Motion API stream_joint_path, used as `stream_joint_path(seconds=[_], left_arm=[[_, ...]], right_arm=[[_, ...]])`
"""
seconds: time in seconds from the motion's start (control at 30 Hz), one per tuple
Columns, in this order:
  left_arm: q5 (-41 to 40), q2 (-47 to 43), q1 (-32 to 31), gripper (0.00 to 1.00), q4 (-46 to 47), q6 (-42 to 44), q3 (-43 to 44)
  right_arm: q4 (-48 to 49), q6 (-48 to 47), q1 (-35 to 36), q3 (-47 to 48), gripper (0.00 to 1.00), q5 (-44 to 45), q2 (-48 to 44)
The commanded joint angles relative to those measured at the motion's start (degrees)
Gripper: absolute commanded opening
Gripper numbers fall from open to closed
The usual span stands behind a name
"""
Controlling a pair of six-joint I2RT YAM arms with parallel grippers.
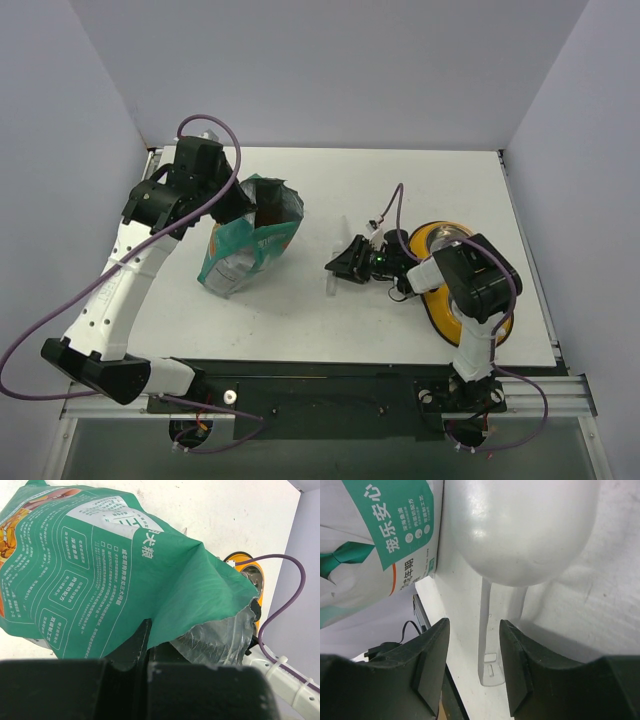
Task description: Serve the pet food
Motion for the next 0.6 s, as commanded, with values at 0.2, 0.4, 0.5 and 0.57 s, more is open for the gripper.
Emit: stream_joint_path(seconds=[0.2,0.4,0.5,0.57], left_arm=[[0.0,-0.5,-0.2,0.0,3.2,1.2,1.3],[0.2,-1.2,-0.6,0.0,3.2,0.6,0.6],[-0.6,-1.2,-0.7,0.0,3.0,0.5,1.3],[-0.9,-1.7,-0.6,0.0,3.3,0.5,1.3]], right_arm=[[-20.7,-9.7,-0.7,-3.9,0.44,10.0,-11.2],[-37.2,-14.8,-0.1,-1.6,0.45,17.4,-19.0],[-46.5,-16.5,2.4,2.4,0.51,25.4,-23.5],[-55.0,-16.0,6.1,6.2,0.56,34.4,-26.0]])
